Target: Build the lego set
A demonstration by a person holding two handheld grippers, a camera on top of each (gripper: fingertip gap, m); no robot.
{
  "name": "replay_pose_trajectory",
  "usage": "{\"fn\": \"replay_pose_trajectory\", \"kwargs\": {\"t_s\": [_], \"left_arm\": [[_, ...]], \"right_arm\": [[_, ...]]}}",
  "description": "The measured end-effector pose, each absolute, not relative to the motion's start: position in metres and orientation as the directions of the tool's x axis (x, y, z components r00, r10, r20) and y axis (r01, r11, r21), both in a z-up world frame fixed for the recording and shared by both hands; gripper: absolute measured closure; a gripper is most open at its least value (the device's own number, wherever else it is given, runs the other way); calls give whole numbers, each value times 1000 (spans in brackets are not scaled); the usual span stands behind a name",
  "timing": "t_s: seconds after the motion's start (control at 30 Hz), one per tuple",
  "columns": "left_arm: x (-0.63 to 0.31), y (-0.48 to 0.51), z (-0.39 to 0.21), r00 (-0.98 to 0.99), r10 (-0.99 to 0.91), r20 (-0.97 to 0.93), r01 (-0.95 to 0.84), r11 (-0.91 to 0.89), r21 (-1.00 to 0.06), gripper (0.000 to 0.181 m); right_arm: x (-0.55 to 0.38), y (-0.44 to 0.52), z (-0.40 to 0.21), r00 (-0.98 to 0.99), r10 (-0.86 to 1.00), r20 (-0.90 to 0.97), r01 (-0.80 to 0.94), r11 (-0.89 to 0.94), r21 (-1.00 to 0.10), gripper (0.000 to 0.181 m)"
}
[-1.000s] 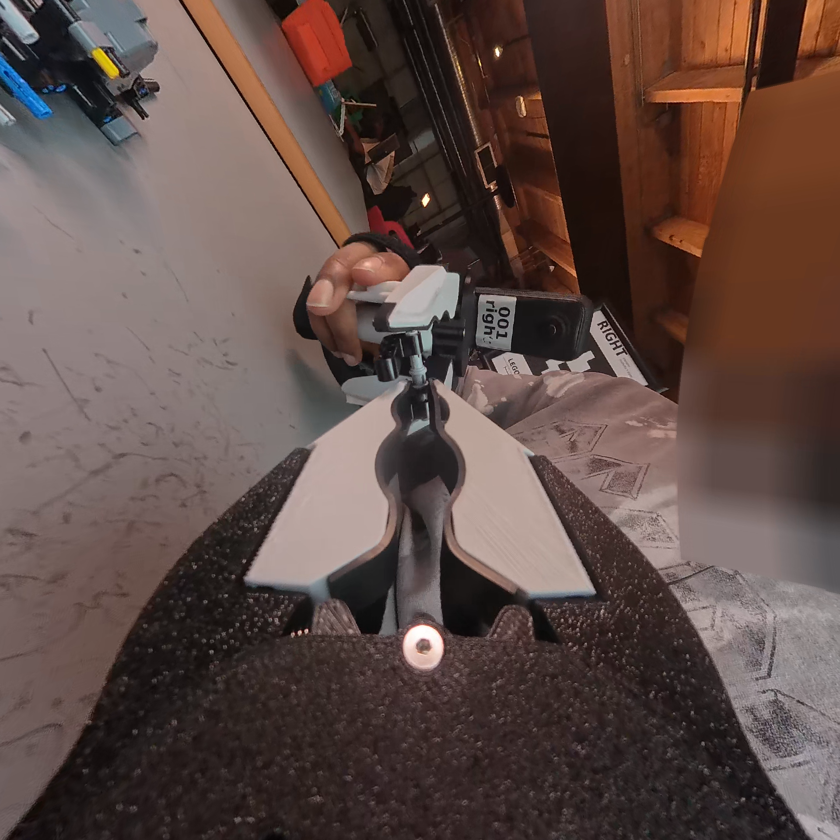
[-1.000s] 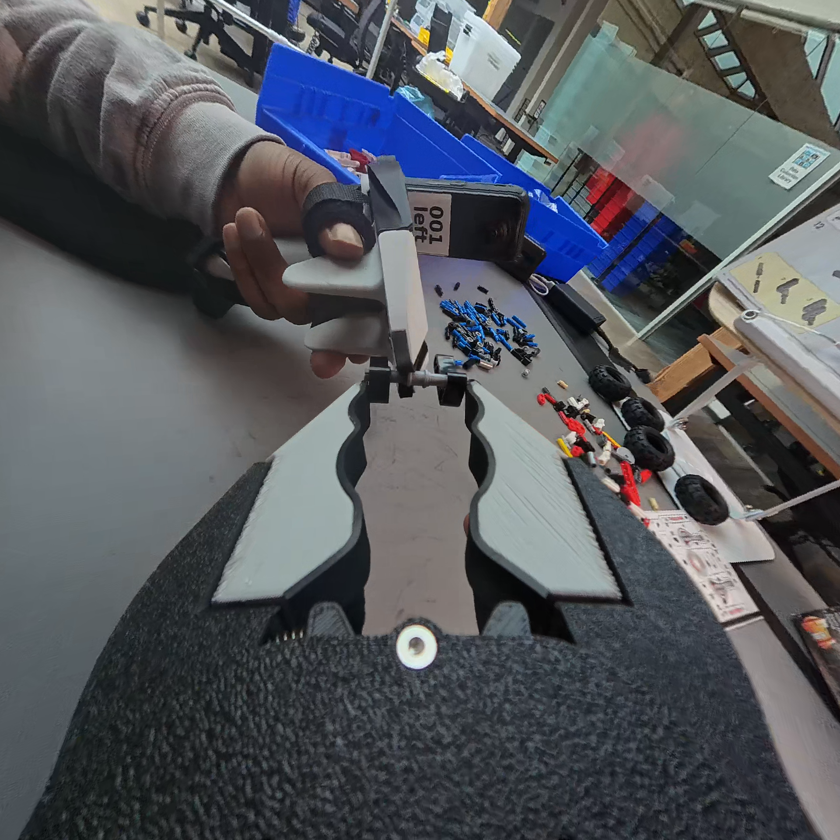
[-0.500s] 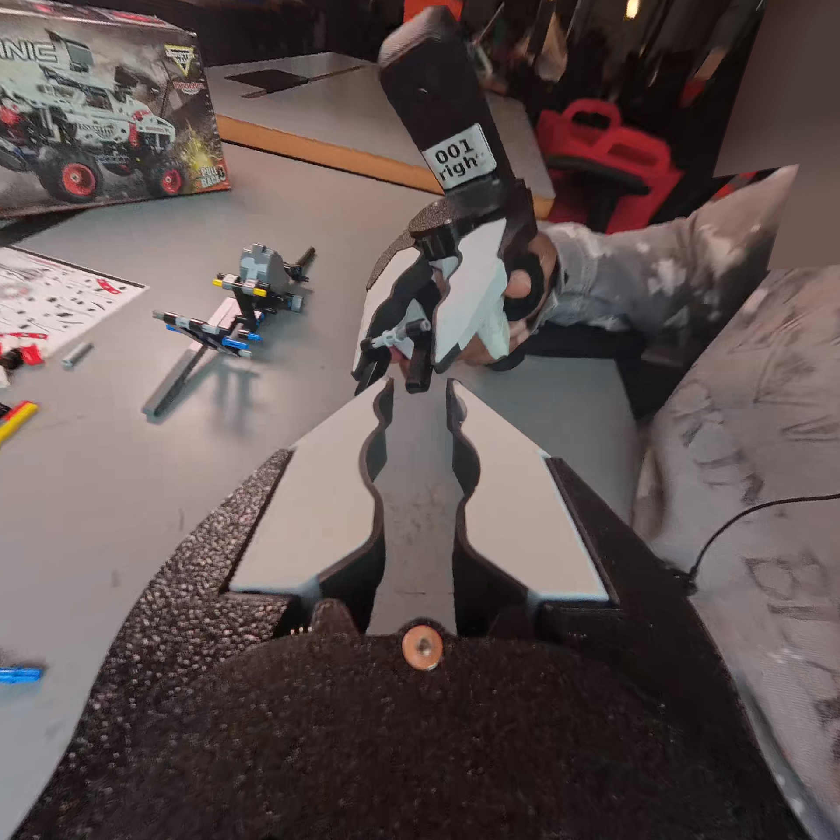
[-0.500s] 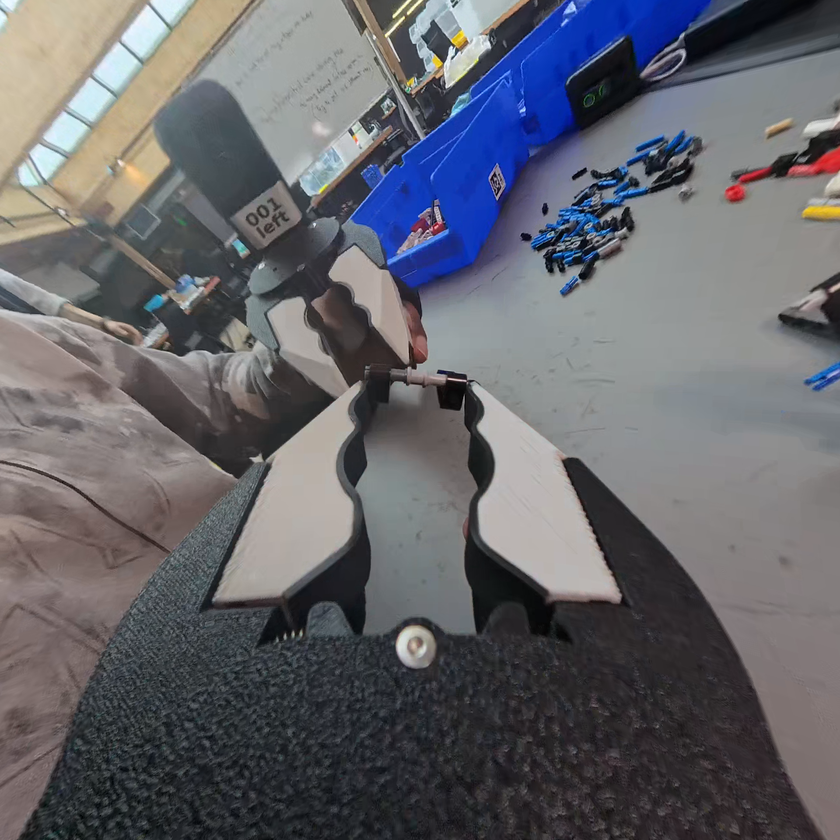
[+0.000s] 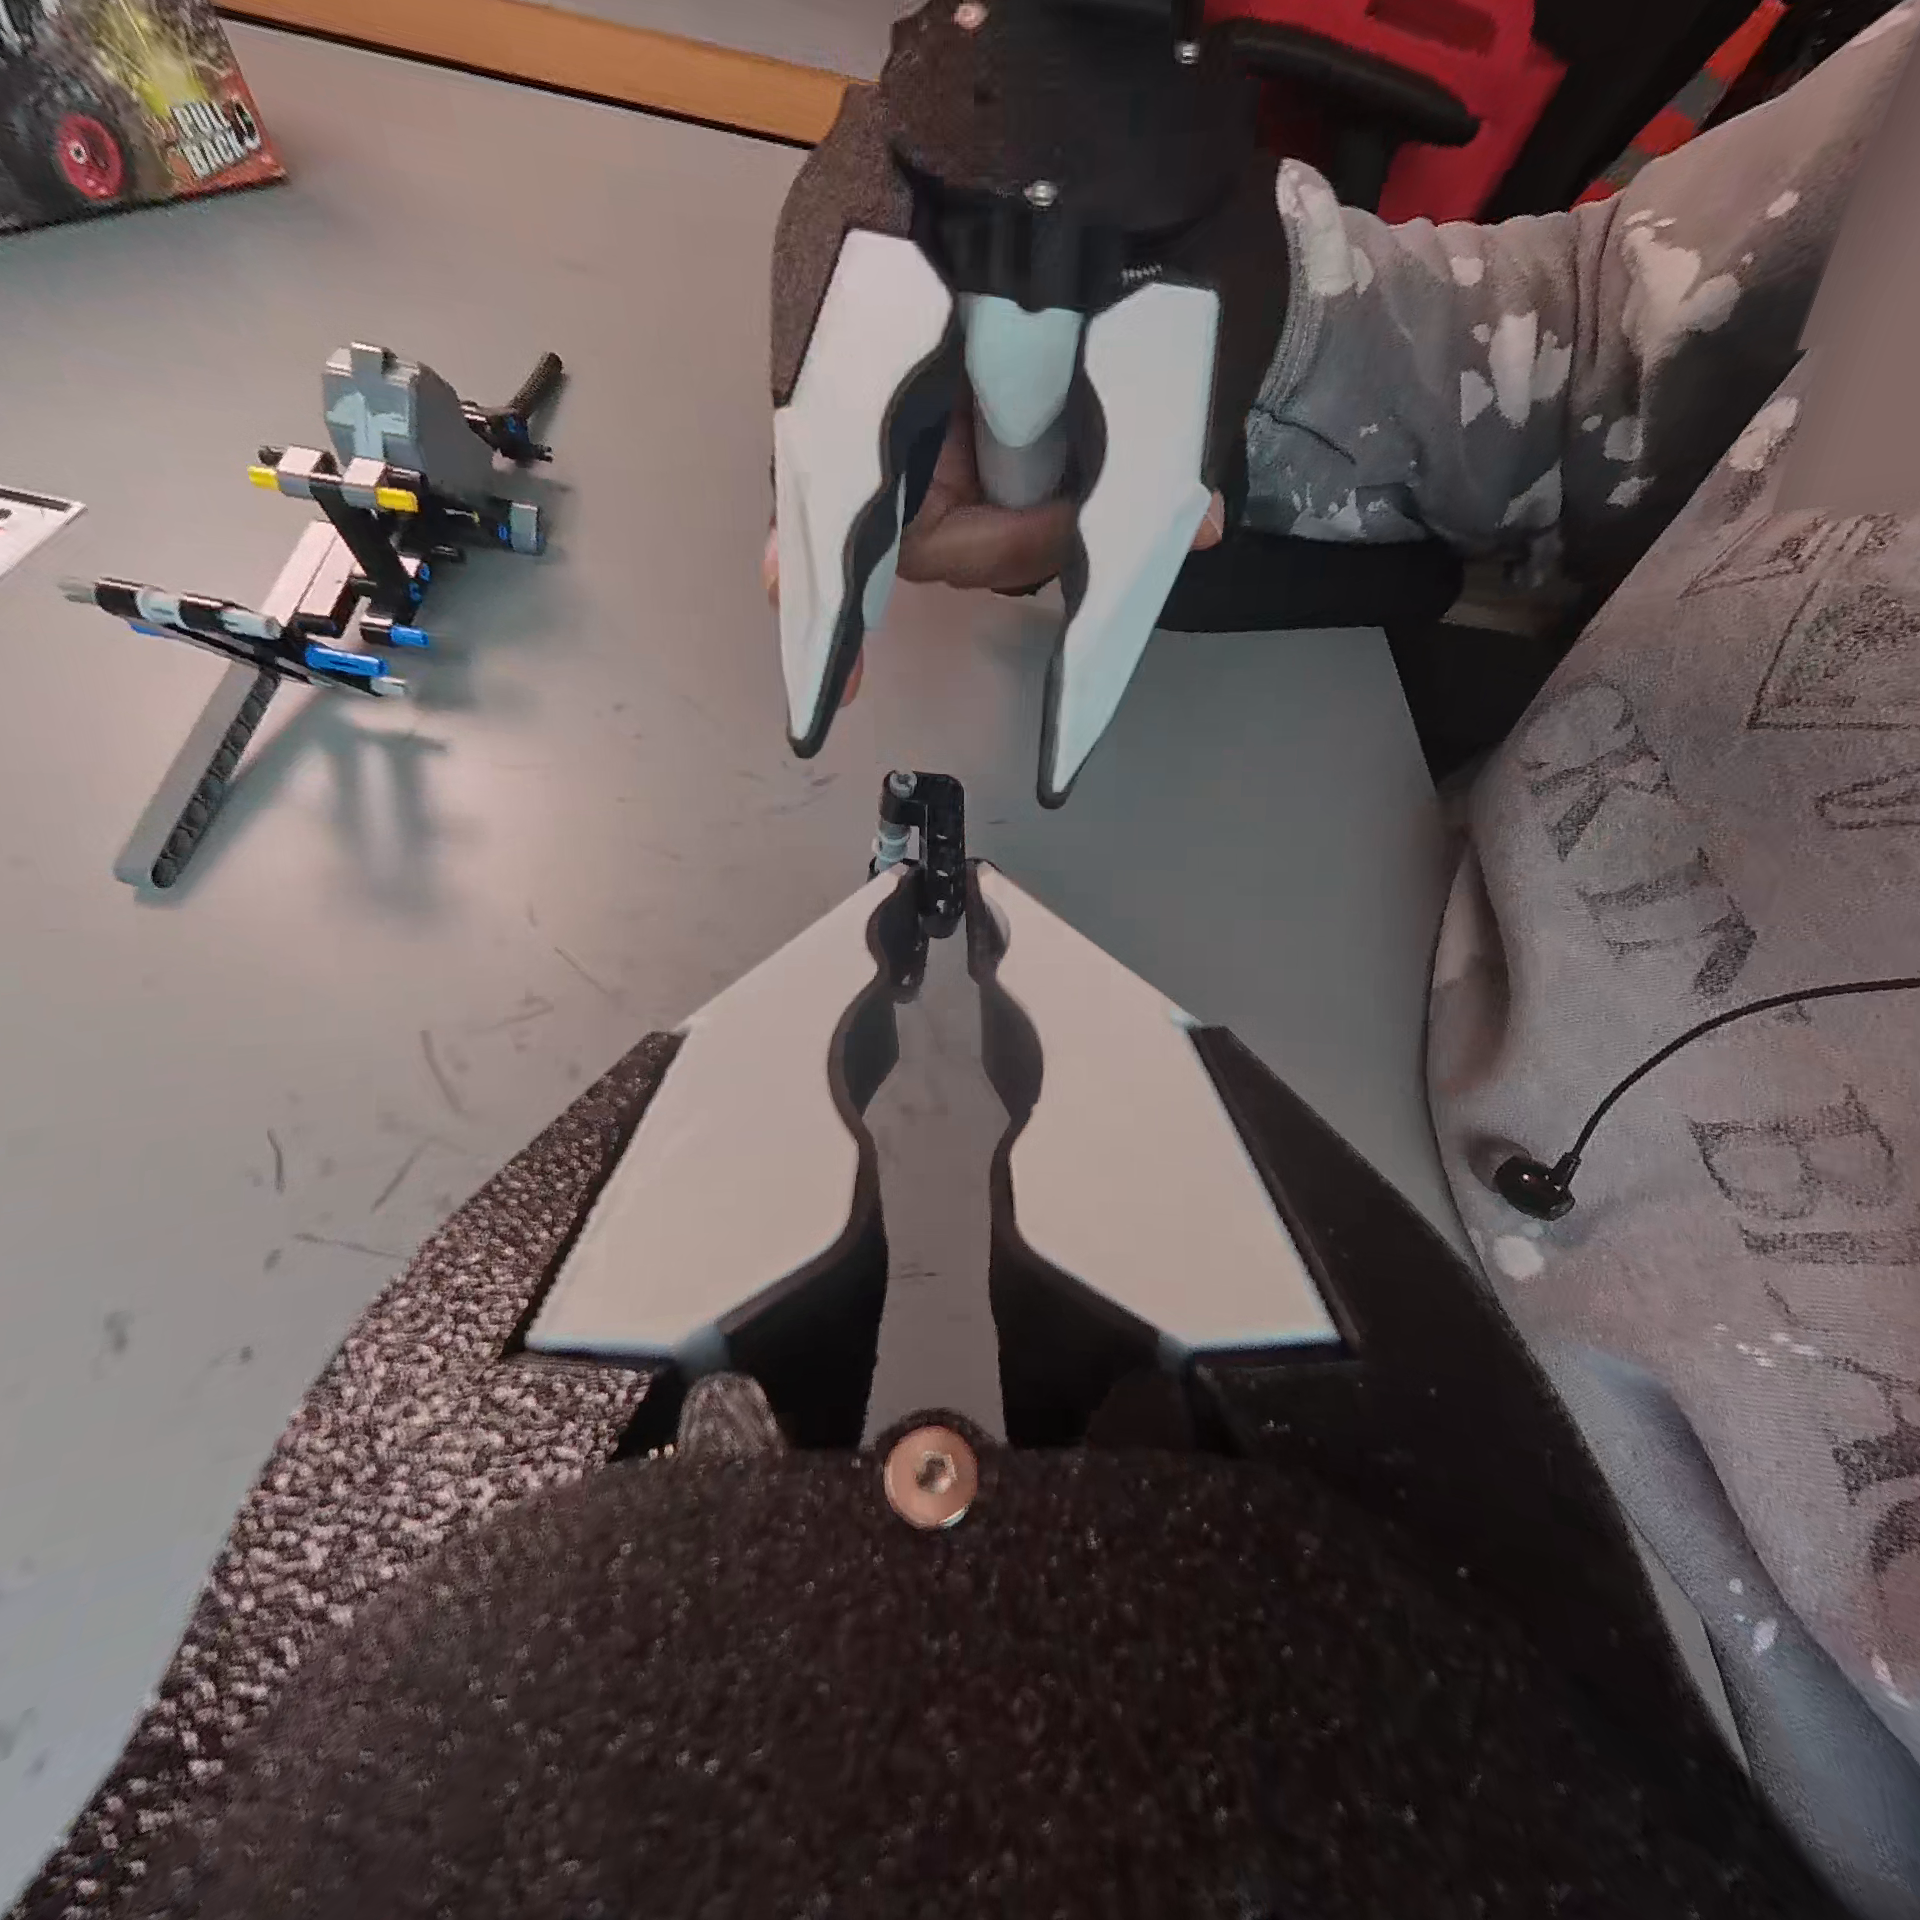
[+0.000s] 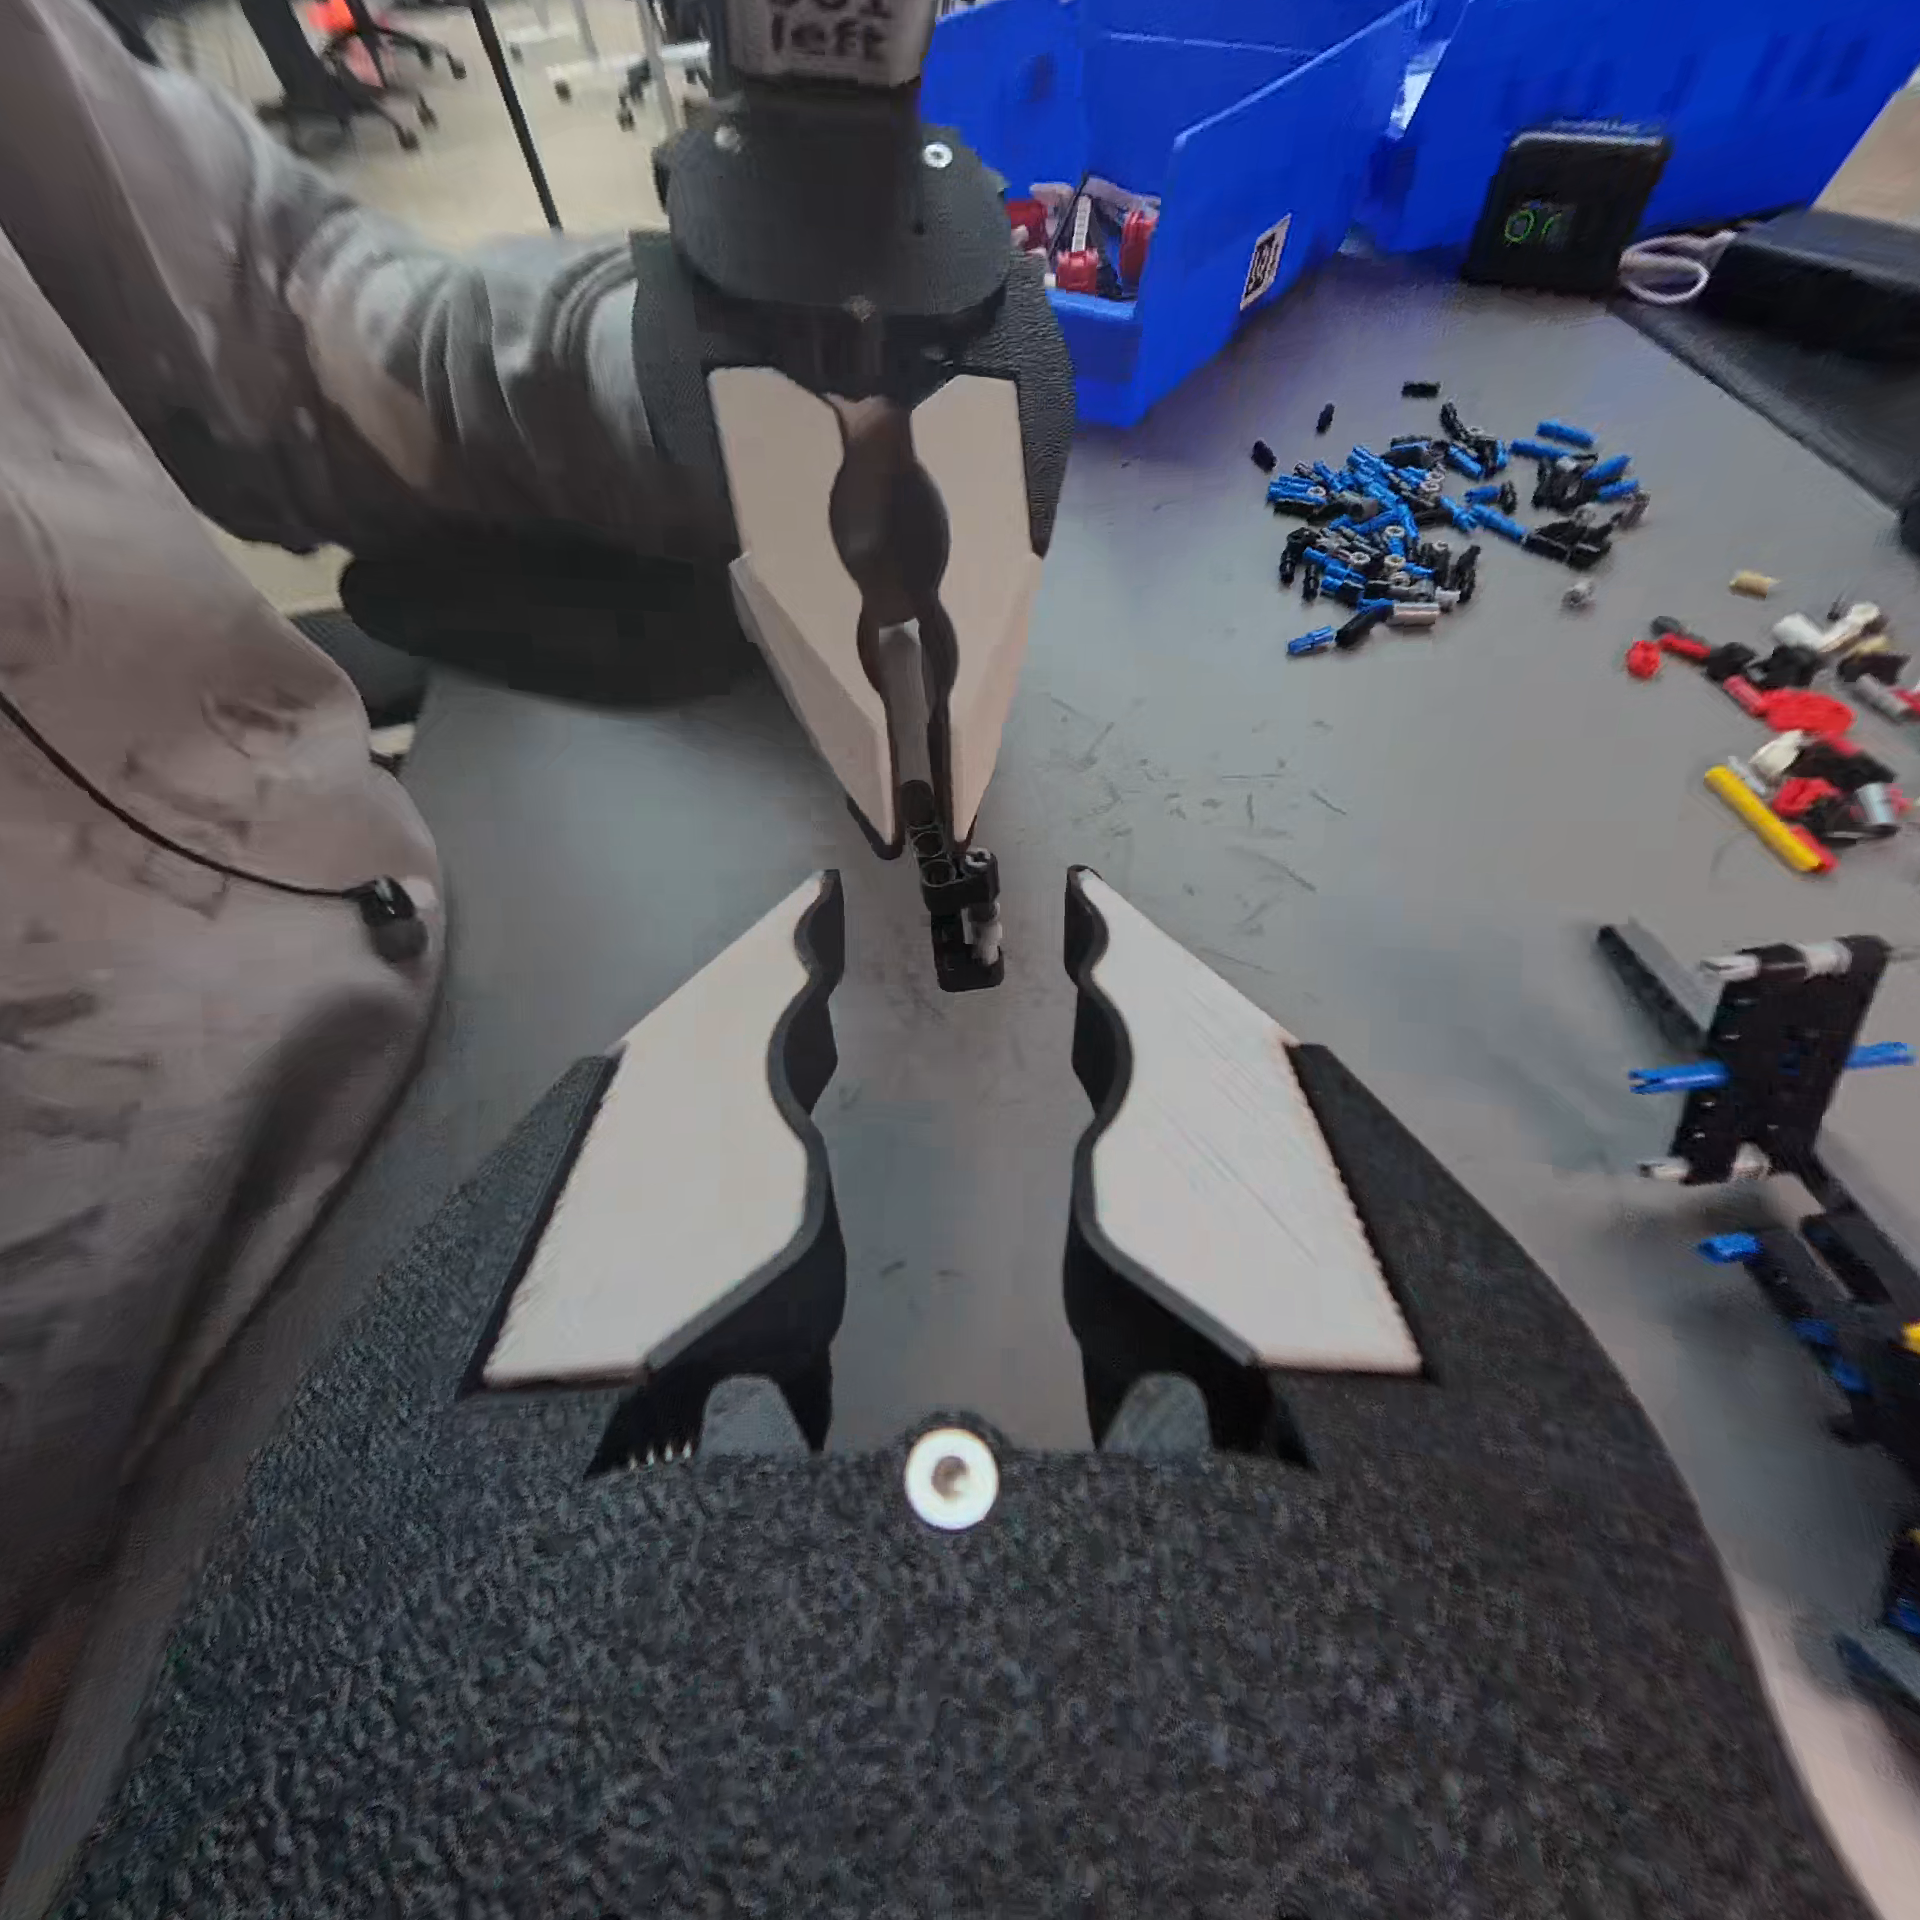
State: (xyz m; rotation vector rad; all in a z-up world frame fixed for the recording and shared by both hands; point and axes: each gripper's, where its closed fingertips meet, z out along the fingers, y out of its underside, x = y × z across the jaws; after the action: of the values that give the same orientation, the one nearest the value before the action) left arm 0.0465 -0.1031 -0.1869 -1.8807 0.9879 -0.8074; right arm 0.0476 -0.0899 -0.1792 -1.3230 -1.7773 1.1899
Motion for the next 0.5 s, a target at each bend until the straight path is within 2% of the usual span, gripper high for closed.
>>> {"fn": "replay_pose_trajectory", "kwargs": {"t_s": [0.07, 0.13, 0.3, 0.5], "left_arm": [[50, -104, -195, 477, -861, 175, -342, -365, -866, 170], [51, -105, -204, 476, -860, 185, -370, -386, -845, 170], [53, -105, -213, 471, -862, 188, -407, -401, -821, 170], [54, -106, -220, 368, -908, 201, -470, -368, -802, 170]], "right_arm": [[48, -93, -194, -324, 941, 94, 418, 231, -879, 150], [47, -94, -199, -326, 938, 118, 417, 255, -872, 164], [49, -93, -210, -352, 933, 79, 457, 244, -855, 165], [50, -97, -219, -394, 919, 29, 499, 241, -833, 166]]}}
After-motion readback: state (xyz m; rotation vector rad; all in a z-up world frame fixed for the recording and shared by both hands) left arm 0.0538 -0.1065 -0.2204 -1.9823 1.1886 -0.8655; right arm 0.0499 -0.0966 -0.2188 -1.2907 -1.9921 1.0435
